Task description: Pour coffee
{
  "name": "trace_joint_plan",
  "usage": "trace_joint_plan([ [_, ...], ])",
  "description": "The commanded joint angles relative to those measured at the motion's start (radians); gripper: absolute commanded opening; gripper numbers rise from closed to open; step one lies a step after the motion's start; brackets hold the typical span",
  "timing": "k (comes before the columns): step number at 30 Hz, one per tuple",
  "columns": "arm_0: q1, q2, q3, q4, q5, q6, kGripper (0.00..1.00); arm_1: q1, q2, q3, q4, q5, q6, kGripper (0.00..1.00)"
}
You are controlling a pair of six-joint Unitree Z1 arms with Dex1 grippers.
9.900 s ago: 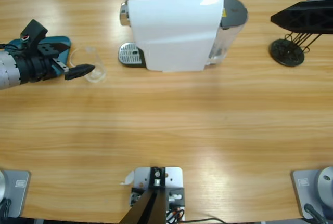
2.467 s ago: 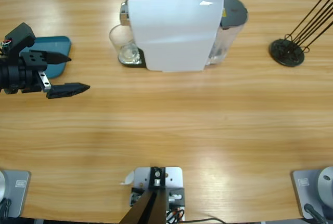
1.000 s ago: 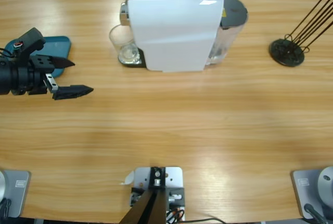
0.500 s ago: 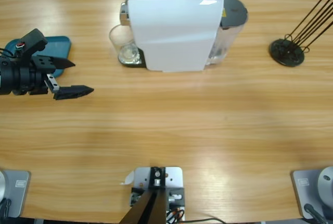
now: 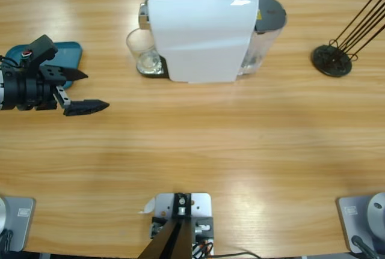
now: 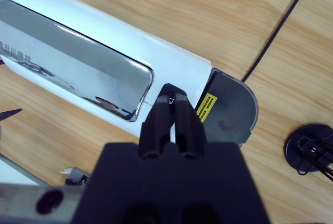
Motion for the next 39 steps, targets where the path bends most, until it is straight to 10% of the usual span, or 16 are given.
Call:
trace_joint_plan([
  [1,-0.009,0.039,0.025,0.003,0.014,0.018,1.0,0.005,0.003,-0.069,0.01,-0.001,-0.098,0.0],
  [3,-0.009,0.044,0.025,0.001,0.014,0.018,1.0,0.027,-0.04,-0.157,0.018,-0.01,-0.116,0.979],
  [29,-0.009,-0.061,0.025,0.013,0.014,0.017,1.0,0.051,-0.102,-0.049,0.083,-0.119,0.079,1.0],
  [39,0.017,-0.173,0.018,0.064,0.012,0.017,1.0,0.054,-0.352,0.123,0.094,-0.107,0.004,1.0],
])
